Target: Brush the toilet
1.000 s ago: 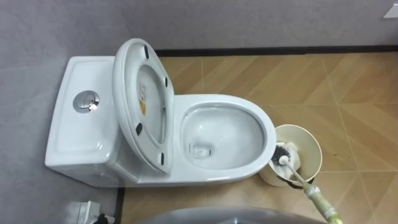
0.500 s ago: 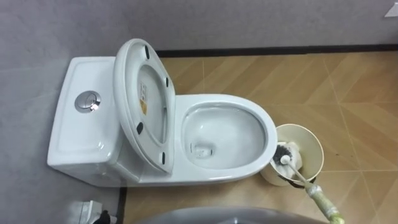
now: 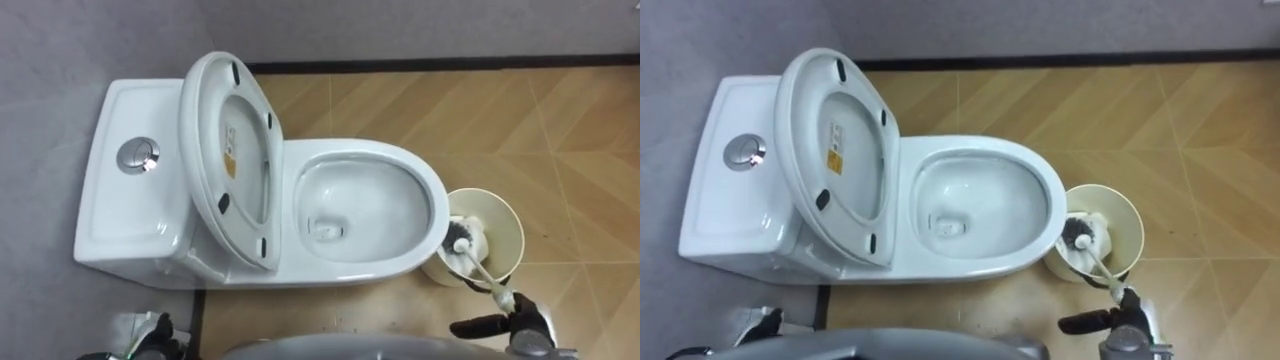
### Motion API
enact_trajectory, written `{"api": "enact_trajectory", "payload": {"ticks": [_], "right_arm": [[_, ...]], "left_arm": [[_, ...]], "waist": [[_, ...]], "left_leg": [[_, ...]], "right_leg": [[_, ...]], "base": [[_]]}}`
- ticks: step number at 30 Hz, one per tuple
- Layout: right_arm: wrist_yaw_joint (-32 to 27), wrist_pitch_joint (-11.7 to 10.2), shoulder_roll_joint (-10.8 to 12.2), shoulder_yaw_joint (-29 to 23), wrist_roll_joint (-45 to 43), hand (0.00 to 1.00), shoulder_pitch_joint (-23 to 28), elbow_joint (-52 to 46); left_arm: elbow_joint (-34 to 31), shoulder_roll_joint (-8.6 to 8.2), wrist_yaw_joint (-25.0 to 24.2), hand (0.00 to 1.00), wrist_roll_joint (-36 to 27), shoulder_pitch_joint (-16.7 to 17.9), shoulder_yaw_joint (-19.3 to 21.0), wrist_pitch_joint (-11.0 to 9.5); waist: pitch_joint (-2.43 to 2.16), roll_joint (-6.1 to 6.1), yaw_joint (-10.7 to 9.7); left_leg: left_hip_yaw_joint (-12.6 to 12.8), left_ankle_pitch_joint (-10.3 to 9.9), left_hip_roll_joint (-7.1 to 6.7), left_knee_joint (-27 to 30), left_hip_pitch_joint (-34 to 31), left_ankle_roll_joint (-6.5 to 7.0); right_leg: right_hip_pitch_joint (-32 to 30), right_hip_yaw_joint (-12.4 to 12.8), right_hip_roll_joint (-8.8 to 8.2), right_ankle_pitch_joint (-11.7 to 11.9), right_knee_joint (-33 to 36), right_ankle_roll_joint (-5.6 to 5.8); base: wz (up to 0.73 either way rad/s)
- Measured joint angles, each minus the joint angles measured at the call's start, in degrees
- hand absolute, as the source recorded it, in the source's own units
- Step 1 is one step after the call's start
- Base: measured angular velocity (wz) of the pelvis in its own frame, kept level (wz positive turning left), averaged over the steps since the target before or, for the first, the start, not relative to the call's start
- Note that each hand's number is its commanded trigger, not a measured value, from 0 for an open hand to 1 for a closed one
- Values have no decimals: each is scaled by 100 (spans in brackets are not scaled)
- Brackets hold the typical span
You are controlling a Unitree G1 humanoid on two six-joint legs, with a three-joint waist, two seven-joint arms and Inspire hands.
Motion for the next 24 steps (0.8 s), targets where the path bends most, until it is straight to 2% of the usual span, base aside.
{"api": "enact_trajectory", "payload": {"ticks": [3, 7, 9, 12, 15, 16, 18, 19, 20, 22, 24], "right_arm": [[-125, -81, -12, 2, 57, 0, -200, 73], [-440, -260, -111, 1, 166, 0, -720, 470], [-523, -307, -248, 133, 249, 0, -1046, 731], [-613, -293, -469, 160, 245, 0, -1270, 951], [-699, -306, -754, 176, 440, 0, -1747, 1251], [-719, -309, -799, 176, 469, 0, -1811, 1248], [-874, -311, -1035, 239, 450, 0, -2039, 1246], [-905, -312, -1092, 281, 438, 0, -2075, 1249], [-948, -313, -1166, 335, 412, 0, -2140, 1246], [-1027, -305, -1197, 347, 359, 0, -2192, 1233], [-1109, -265, -1276, 417, 365, 0, -2311, 1219]], "left_arm": [[13, 67, 1, 0, -438, -151, -11, -178], [38, 103, 5, 0, -743, -492, -59, -410], [28, 177, 5, 0, -949, -743, -240, -488], [-4, 203, 5, 0, -1130, -1043, -397, -536], [-72, 210, 5, 0, -1140, -1411, -703, -532], [-171, 209, 5, 0, -1151, -1438, -745, -530], [-375, 202, 5, 0, -1521, -1681, -944, -489], [-414, 201, 5, 0, -1616, -1712, -975, -506], [-523, 195, 5, 0, -1754, -1738, -994, -522], [-649, 229, 6, 0, -1889, -1807, -1108, -527], [-829, 223, 9, 0, -1977, -1947, -1237, -529]], "waist": [[23, -34, 13], [89, -41, 2], [106, 0, 68], [123, 61, 144], [149, 56, 222], [155, 49, 227], [220, 74, 287], [230, 77, 304], [245, 87, 317], [265, 68, 312], [311, 62, 318]], "left_leg": [[-43, 2, 14, 76, -244, 2], [-199, 2, 27, 424, -819, 4], [-284, -2, 48, 786, -1377, 9], [-367, -7, 53, 1022, -1870, 25], [-395, 27, 29, 1173, -2385, 94], [-395, 24, 29, 1257, -2486, 100], [-384, 15, 57, 1548, -2904, 164], [-388, 6, 57, 1607, -2996, 189], [-387, -24, 58, 1700, -3168, 269], [-377, -55, 52, 1830, -3409, 364], [-360, -40, 22, 1996, -3805, 450]], "right_leg": [[-207, -29, 3, 0, 90, -1], [-770, -116, -34, 0, 386, -1], [-1185, -226, -62, 0, 609, -2], [-1631, -282, -81, -1, 866, -2], [-2258, -245, -165, -4, 1257, -2], [-2351, -243, -174, -4, 1321, -2], [-2737, -280, -245, -15, 1573, 8], [-2823, -285, -258, -27, 1624, 17], [-2984, -284, -269, -48, 1716, 27], [-3250, -287, -318, -87, 1915, 29], [-3676, -262, -392, -127, 2195, 46]], "base": [[10], [11], [15], [20], [4], [0], [4], [0], [0], [5], [2]]}}
